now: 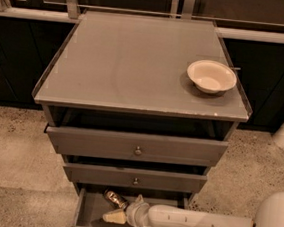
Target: Pick orange can from bottom drawer and place on counter
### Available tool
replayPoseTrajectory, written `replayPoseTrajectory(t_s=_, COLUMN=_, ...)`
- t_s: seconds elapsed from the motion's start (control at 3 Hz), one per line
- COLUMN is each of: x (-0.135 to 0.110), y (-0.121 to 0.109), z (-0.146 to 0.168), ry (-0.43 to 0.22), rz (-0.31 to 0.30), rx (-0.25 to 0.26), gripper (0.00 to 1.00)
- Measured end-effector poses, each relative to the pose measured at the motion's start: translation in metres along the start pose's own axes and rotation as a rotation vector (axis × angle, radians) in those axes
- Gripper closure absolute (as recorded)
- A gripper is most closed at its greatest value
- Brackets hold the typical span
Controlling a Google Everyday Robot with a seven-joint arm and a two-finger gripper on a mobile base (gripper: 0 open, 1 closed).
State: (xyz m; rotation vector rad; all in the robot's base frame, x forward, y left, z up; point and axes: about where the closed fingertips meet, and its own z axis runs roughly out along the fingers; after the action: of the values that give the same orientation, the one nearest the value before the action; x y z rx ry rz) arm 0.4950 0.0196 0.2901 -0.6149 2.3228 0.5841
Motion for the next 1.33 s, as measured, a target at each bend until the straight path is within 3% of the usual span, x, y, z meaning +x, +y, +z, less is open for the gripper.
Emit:
replayPoseTrajectory(t_s=0.33, x=0.001, y=-0.007, z=0.023, ry=-0.011, rz=0.017, rx=-0.002, gripper=0.00)
replayPoseTrajectory(t_s=0.67, x=-0.005, y=-0.006, z=0.017, ry=-0.023, rz=0.003, rx=0.008, gripper=0.00)
replayPoseTrajectory(t_s=1.0, x=0.006, y=-0.005, z=0.029, ry=0.007, rz=-0.007, rx=0.023, gripper=0.00)
replayPoseTrajectory(t_s=1.33, x=0.014, y=0.005, z=0.088, ry=0.003, rz=-0.046, rx=0.028, gripper=0.00)
